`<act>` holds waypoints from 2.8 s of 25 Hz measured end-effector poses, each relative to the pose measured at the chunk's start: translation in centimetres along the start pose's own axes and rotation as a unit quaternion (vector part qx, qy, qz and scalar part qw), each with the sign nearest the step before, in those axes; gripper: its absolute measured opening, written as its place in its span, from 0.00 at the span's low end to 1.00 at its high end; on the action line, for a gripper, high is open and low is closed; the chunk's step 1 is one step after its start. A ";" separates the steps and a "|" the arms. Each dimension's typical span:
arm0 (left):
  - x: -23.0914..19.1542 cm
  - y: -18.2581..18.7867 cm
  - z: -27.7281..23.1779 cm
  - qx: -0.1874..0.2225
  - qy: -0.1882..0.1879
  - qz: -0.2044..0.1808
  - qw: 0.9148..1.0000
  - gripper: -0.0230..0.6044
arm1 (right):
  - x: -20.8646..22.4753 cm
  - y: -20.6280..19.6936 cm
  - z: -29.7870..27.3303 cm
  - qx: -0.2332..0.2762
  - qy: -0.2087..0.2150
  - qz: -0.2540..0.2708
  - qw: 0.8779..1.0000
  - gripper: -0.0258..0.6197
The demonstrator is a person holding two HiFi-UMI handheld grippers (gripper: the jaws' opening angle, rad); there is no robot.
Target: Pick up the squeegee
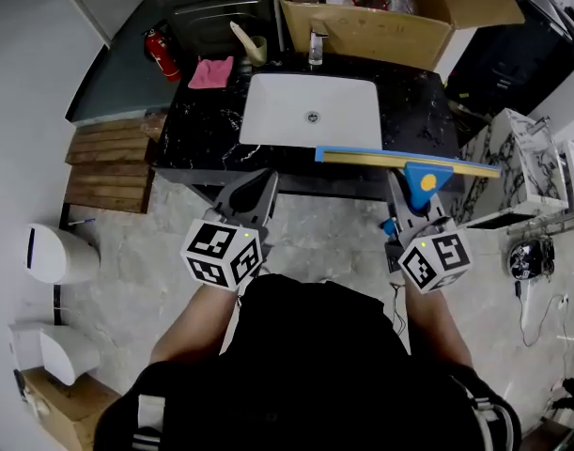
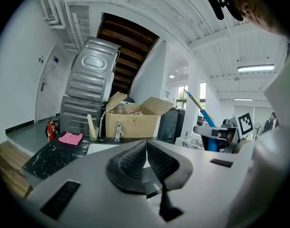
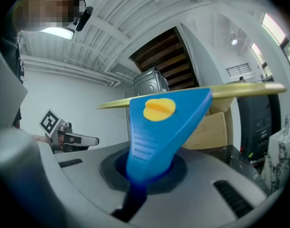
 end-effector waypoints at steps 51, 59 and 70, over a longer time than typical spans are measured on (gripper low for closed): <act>-5.5 -0.8 2.5 -0.020 -0.080 0.006 0.997 0.06 | -6.9 -0.7 -2.6 -0.015 -0.060 -0.026 0.998 0.05; -5.3 -0.6 2.4 -0.018 -0.082 0.006 0.996 0.06 | -6.9 -0.6 -2.7 -0.017 -0.059 -0.026 0.998 0.05; -5.4 -0.5 1.8 -0.017 -0.078 0.006 0.997 0.06 | -6.1 -1.1 -2.8 -0.015 -0.061 -0.037 0.997 0.05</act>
Point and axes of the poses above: the fingertips, and each gripper's own axes: z backward along the fingers, x to its right, y out of its top, the point moved 3 cm from there along z, backward along the fingers, and after that the axes turned 13 degrees about -x, right-handed, at the moved point
